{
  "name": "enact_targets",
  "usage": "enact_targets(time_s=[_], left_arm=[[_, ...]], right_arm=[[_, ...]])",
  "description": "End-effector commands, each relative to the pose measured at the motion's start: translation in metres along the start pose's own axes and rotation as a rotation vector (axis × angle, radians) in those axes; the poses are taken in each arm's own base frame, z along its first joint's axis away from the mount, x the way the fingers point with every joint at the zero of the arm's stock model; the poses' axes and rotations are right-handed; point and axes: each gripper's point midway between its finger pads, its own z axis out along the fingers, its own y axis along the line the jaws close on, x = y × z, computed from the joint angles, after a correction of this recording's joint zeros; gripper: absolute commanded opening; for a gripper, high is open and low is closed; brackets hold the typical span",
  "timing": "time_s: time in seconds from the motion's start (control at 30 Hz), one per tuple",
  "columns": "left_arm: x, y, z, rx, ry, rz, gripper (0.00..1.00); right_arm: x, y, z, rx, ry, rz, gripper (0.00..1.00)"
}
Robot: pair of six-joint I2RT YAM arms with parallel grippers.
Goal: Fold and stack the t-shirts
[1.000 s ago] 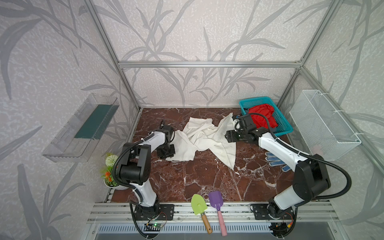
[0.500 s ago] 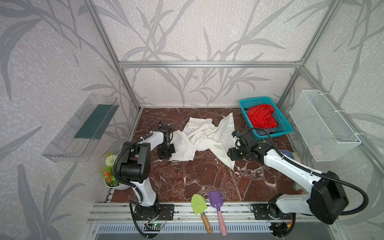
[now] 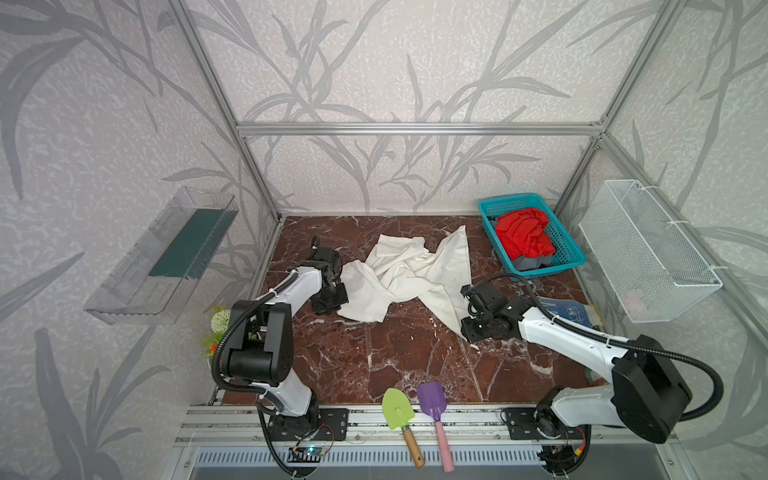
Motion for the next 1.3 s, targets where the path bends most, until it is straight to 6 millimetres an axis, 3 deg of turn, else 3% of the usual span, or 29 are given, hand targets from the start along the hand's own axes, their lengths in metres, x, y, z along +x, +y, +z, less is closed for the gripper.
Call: enact_targets(time_s=[0.0,0.33,0.53,0.63,0.97,1.13,1.27], left_arm=[[-0.003,0.002,-0.004,-0.005,-0.010,-0.012,0.00],[-0.004,0.000,-0.005,0.005,-0.012,-0.009,0.00],[-0.008,-0.007,-0.010,0.045,-0.027,-0.013,0.00],[-0.009,-0.007,-0.015,0.053,-0.043,-0.013,0.00],[-0.026,-0.013,-0.046,0.112,-0.174,0.001,0.00],[-0.035,-0.013,-0.074,0.133,-0.293,0.014,0.00],[-0.042,-0.008,-0.107,0.137,-0.418,0.012,0.00]], right_arm=[[0.015,0.002,0.009,-0.009,0.061,-0.015,0.37],[0.018,0.007,0.030,0.014,0.125,-0.018,0.29],[0.017,0.004,0.036,0.048,0.155,-0.015,0.00],[0.012,0.001,0.029,0.070,0.131,-0.018,0.00],[-0.029,-0.010,-0.029,0.131,-0.048,-0.013,0.00],[-0.055,-0.017,-0.067,0.125,-0.158,0.033,0.00],[-0.083,-0.020,-0.108,0.117,-0.312,0.064,0.00]])
